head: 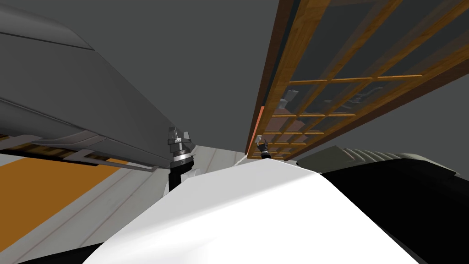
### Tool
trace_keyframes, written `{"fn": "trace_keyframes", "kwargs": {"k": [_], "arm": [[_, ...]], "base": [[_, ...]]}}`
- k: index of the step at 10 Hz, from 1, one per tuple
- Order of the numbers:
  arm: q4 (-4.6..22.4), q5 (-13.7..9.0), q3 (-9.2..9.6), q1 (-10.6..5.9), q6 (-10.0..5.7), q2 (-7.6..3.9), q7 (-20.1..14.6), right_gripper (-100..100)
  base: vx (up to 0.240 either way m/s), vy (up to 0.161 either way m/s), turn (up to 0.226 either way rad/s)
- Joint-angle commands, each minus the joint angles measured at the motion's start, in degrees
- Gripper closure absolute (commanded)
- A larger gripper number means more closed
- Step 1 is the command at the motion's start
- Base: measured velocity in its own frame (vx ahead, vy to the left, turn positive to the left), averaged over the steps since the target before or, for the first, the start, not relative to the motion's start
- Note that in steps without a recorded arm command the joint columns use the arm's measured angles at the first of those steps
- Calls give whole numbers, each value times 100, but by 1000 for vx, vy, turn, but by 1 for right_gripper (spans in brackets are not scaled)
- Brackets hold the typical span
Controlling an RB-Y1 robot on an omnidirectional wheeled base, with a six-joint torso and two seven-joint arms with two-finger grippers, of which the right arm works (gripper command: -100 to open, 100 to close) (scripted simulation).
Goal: Pull the door open
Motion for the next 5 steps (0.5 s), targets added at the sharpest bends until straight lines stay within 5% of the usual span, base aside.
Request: {"fn": "trace_keyframes", "kwargs": {"k": [1, 5], "arm": [[-52, -116, 53, 0, 32, 25, -286, -100], [-105, -312, 146, -21, 68, 71, -804, -100]], "base": [[-47, -13, 20], [-50, -13, 20]]}}
